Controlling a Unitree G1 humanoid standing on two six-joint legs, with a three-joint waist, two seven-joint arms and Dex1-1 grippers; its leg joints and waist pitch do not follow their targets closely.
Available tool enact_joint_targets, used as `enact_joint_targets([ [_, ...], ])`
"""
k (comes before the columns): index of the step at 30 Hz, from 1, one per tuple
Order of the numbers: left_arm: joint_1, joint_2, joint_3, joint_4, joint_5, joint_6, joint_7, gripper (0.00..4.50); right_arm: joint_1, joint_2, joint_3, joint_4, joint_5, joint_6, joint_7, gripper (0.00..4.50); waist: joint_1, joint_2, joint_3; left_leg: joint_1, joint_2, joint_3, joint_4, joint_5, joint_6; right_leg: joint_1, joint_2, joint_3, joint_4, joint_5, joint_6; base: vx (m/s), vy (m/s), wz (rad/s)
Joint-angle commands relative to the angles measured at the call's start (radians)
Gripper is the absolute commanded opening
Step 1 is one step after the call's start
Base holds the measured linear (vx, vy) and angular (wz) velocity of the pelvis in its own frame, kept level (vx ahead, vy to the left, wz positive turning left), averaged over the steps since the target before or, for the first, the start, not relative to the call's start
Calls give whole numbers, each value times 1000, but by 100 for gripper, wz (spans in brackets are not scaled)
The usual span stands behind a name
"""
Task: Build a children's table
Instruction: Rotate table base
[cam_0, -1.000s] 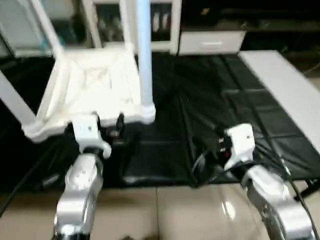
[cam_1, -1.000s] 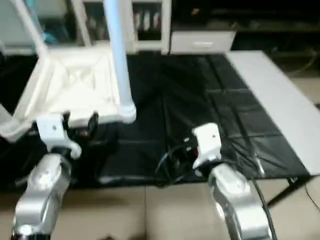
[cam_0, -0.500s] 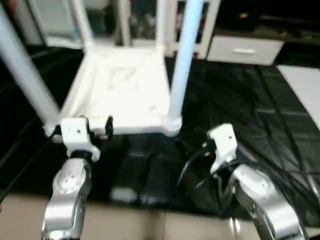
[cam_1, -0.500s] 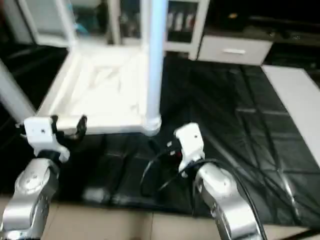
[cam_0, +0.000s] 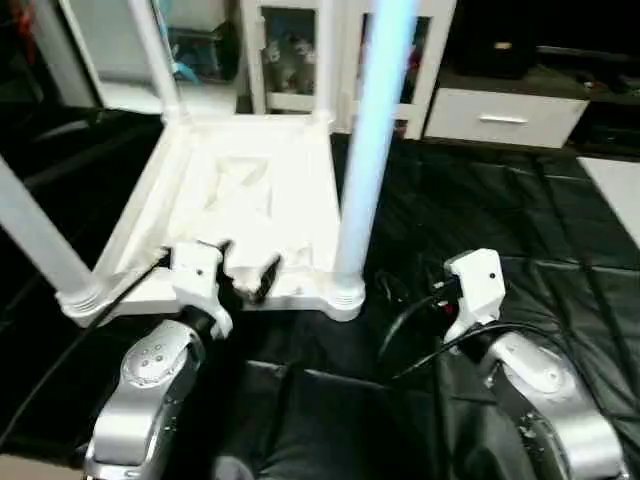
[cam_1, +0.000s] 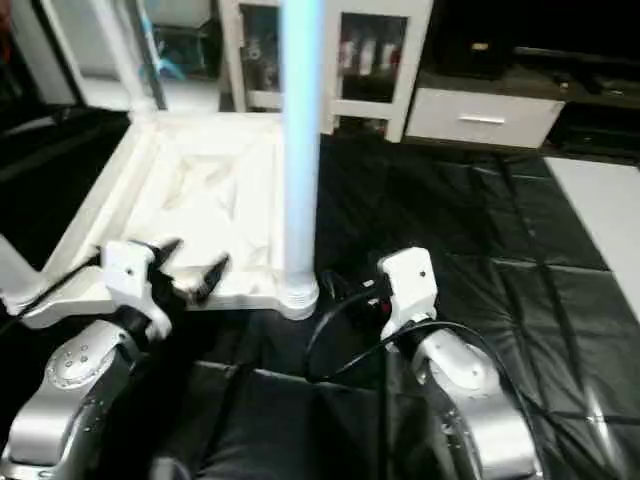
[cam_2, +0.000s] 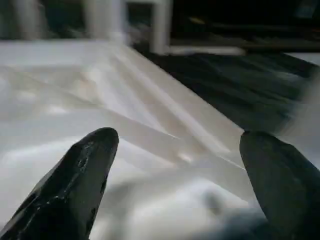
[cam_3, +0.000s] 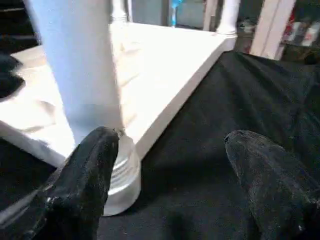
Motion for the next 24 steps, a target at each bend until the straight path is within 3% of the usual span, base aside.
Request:
enact_joint_targets([
  [1, -52, 55, -30, 28, -29, 39, -118, 442, 8, -41, -14, -39, 39, 27, 74, 376, -1, -9, -33, 39, 74, -3, -97, -209, 37, 28, -112, 57, -97, -17, -204, -62, 26, 10],
  [3, -92, 89, -34, 72, -25, 45, -166, 442, 10, -67, -13, -48, 54, 38, 112, 376, -2, -4, -26, 59, 80, 7, -112, -348, -13, 12, -109, 59, -116, -246, -178, -65, 22, 8],
  [4, -162, 138, -46, 158, 4, 27, -237, 442, 10, -109, -8, -58, 74, 48, 170, 376, -11, -8, -14, 56, 81, 7, -125, -419, -38, 11, -111, 57, -128, -365, -147, -75, 26, -1],
  [5, -164, 139, -47, 160, 5, 27, -238, 442, 10, -110, -8, -58, 75, 48, 171, 376, -10, -7, -11, 60, 80, 6, -126, -456, -51, 8, -114, 56, -136, -433, -123, -75, 26, -1],
  [6, -189, 156, -52, 191, 19, 17, -261, 442, 10, -125, -6, -61, 81, 54, 192, 376, -11, -6, -8, 72, 78, 4, -124, -515, -71, -4, -121, 58, -148, -526, -89, -74, 32, -7],
  [7, -236, 184, -64, 253, 31, 3, -317, 442, 9, -154, 3, -66, 91, 64, 229, 376, -15, -10, -9, 67, 77, -3, -129, -523, -77, 6, -128, 55, -150, -575, -63, -55, 35, -13],
  [8, -252, 193, -68, 274, 30, 4, -342, 442, 9, -164, 7, -67, 94, 67, 242, 376, -13, -8, -11, 64, 78, -4, -131, -518, -78, 7, -131, 55, -152, -576, -57, -55, 35, -13],
  [9, -286, 222, -95, 320, 48, -10, -400, 442, 5, -186, 17, -65, 90, 67, 264, 376, -14, 2, -17, 60, 81, -9, -137, -504, -80, 13, -133, 52, -144, -518, -65, 0, 0, 0],
  [11, -327, 247, -122, 381, 59, -15, -472, 442, 0, -209, 28, -62, 87, 64, 292, 376, -19, -1, -27, 54, 83, -7, -144, -448, -70, 23, -127, 50, -134, -369, -86, 0, 0, 0],
  [12, -352, 257, -138, 415, 61, -18, -502, 442, -3, -220, 33, -59, 81, 61, 301, 376, -19, 5, -34, 48, 85, -5, -145, -368, -54, 30, -125, 49, -122, -221, -117, 0, 0, 0],
  [13, -378, 264, -155, 452, 70, -28, -530, 442, -6, -228, 36, -56, 75, 57, 305, 376, -23, 5, -37, 49, 86, 0, -145, -331, -37, 27, -120, 45, -117, -138, -146, 0, 0, 0],
  [15, -412, 269, -177, 500, 84, -51, -563, 442, -10, -235, 37, -53, 73, 55, 311, 376, -28, 3, -36, 48, 84, 6, -141, -354, -28, 27, -128, 45, -120, -167, -173, 0, 0, 0],
  [17, -466, 253, -197, 579, 111, -95, -588, 414, -14, -243, 37, -55, 74, 57, 320, 376, -26, 1, -36, 50, 84, 13, -135, -334, -17, 22, -132, 49, -126, -169, -189, 0, 0, 0],
  [20, -538, 227, -220, 697, 153, -155, -612, 405, -14, -258, 40, -58, 73, 59, 334, 376, -20, -3, -39, 47, 86, 20, -128, -253, 14, 25, -133, 51, -123, -93, -215, 0, 0, 0],
  [21, -562, 223, -234, 741, 171, -179, -621, 394, -13, -264, 43, -59, 71, 58, 339, 376, -20, 4, -42, 50, 85, 23, -124, -239, 20, 26, -130, 50, -124, -67, -221, 0, 0, 0],
  [22, -577, 221, -244, 770, 183, -194, -627, 394, -13, -268, 45, -60, 70, 58, 342, 376, -19, 0, -46, 47, 87, 22, -122, -207, 29, 33, -133, 50, -115, -12, -233, 0, 0, 0],
  [23, -586, 221, -256, 789, 190, -196, -642, 373, -11, -271, 47, -62, 69, 57, 345, 376, -17, 5, -46, 46, 88, 23, -122, -194, 34, 34, -133, 49, -112, 9, -238, 0, 0, 0],
  [24, -594, 220, -263, 805, 194, -200, -654, 373, -11, -273, 47, -63, 67, 57, 346, 376, -17, 3, -46, 48, 89, 23, -120, -182, 44, 33, -132, 48, -110, 36, -248, 0, 0, 0],
])
